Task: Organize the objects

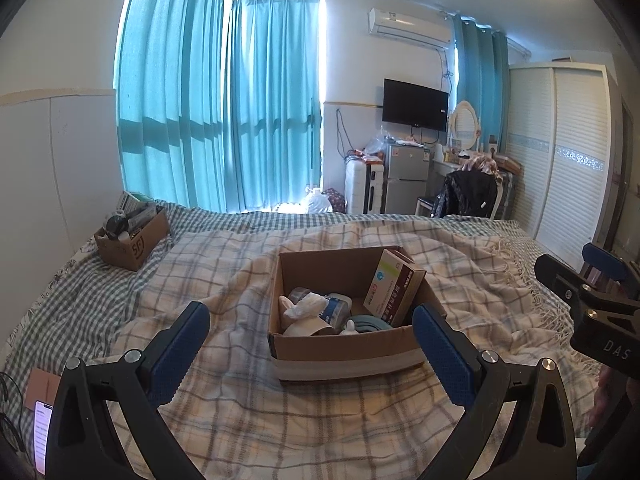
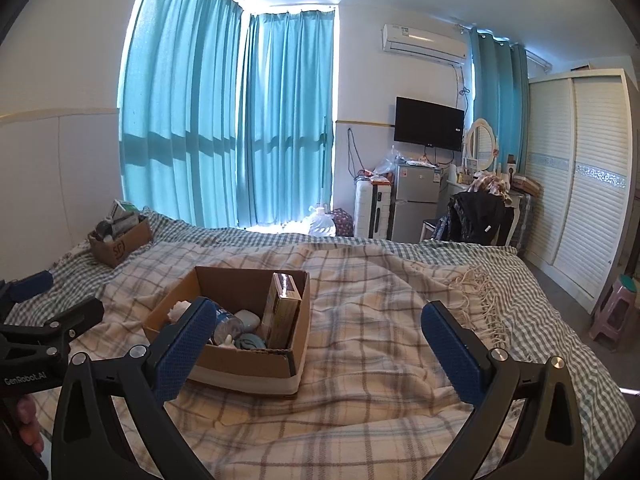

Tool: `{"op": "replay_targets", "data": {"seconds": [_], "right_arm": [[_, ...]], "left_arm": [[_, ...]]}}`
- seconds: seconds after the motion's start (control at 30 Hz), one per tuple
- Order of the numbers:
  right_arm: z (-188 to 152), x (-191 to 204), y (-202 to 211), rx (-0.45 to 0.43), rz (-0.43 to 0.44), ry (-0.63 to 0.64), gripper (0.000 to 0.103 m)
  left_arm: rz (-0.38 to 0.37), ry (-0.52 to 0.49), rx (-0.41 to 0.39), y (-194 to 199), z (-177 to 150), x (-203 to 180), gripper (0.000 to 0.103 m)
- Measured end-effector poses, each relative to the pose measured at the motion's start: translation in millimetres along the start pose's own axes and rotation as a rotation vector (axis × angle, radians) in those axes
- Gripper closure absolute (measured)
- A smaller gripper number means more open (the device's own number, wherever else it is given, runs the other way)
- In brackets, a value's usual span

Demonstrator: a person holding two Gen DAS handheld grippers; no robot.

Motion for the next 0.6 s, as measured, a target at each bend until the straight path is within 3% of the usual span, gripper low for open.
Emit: {"op": "replay_targets", "data": {"seconds": [0.6], "right_arm": [[-2.9, 5.0, -4.0, 0.012, 0.018, 0.0, 0.0]], "left_arm": [[0.005, 0.0, 0.024, -2.5, -3.1, -0.3, 0.0]]}}
Point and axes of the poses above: each gripper's, at about its wrist camera, not at the fingertips, and y roughly against the way its jaws point, x to its left, z to its top, the point moved 1 cm from there along -y, roughly the way its jaws point, and after that the axes turned 15 degrees about z, right-handed, at the moved point
